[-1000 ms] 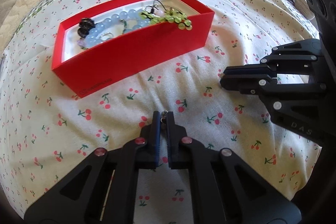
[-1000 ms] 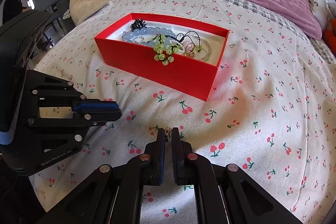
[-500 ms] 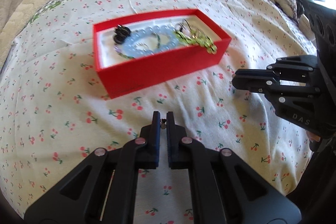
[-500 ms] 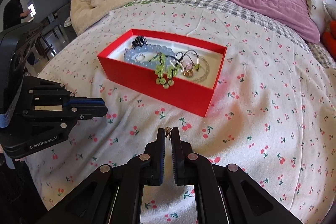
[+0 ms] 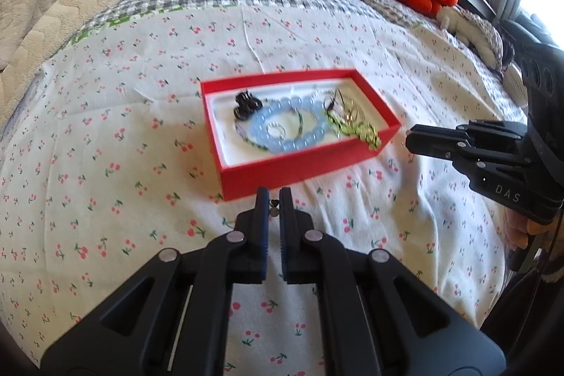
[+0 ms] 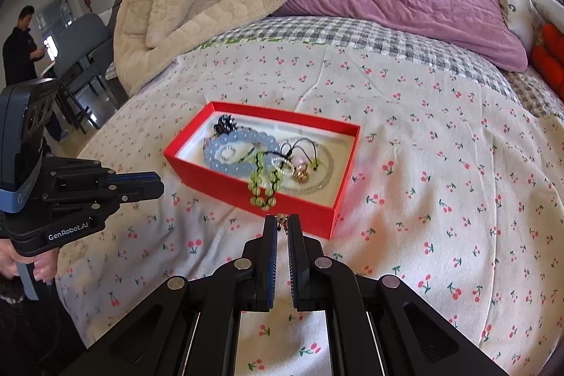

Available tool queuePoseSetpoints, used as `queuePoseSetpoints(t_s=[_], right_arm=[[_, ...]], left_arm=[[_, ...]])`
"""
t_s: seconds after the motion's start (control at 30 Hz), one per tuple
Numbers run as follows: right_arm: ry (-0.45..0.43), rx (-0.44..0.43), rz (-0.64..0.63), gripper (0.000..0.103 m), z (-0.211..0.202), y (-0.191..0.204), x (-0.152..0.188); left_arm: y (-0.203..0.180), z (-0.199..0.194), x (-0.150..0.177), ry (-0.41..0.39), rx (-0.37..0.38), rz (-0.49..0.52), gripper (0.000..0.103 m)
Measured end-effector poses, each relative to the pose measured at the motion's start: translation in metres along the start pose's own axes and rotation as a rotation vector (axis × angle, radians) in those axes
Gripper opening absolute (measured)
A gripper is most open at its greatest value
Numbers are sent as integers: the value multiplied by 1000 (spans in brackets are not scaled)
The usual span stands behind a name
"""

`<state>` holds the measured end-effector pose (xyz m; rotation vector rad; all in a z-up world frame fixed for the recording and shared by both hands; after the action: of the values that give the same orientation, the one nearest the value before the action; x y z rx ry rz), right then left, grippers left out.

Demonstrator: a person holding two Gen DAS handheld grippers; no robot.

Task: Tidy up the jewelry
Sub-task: 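Carry both gold earrings into the red box and open both tools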

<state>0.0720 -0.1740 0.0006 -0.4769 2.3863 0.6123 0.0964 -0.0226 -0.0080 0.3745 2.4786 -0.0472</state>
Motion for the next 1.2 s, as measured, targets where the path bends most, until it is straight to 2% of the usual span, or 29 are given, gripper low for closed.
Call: queuePoseSetpoints(t_s=[0.27, 0.57, 0.97, 1.03, 1.1, 1.2], right_arm=[[-42, -15, 36, 6, 0, -1, -22], [-36, -17, 68, 6, 15, -6, -35], [-39, -42, 161, 7, 29, -32, -46], [-39, -59, 175, 8, 30, -34, -46], [-34, -67, 202, 10, 31, -37, -46], [-34, -80, 226, 11, 30, -40, -47]], left_arm=[[6, 1, -21, -14, 1, -34, 6], [0, 15, -41, -17, 18, -48, 6], [-15, 39, -56, 2, 47, -50, 6], [-14, 41, -57, 1, 35, -56, 12], [-13, 42, -58, 1, 18, -57, 28], [-12, 40, -59, -4, 10, -55, 37]])
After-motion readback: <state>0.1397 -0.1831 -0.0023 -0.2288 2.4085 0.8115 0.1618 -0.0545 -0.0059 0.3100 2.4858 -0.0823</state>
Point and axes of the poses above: each gripper's, at about its wrist camera, not at the fingertips, and z roughly the way its jaws point, y to its left, x to its underside, the point moved 5 cm from there along z, roughly the way its jaws point, and after that the axes turned 14 degrees about -x, right-handed, at the moved point
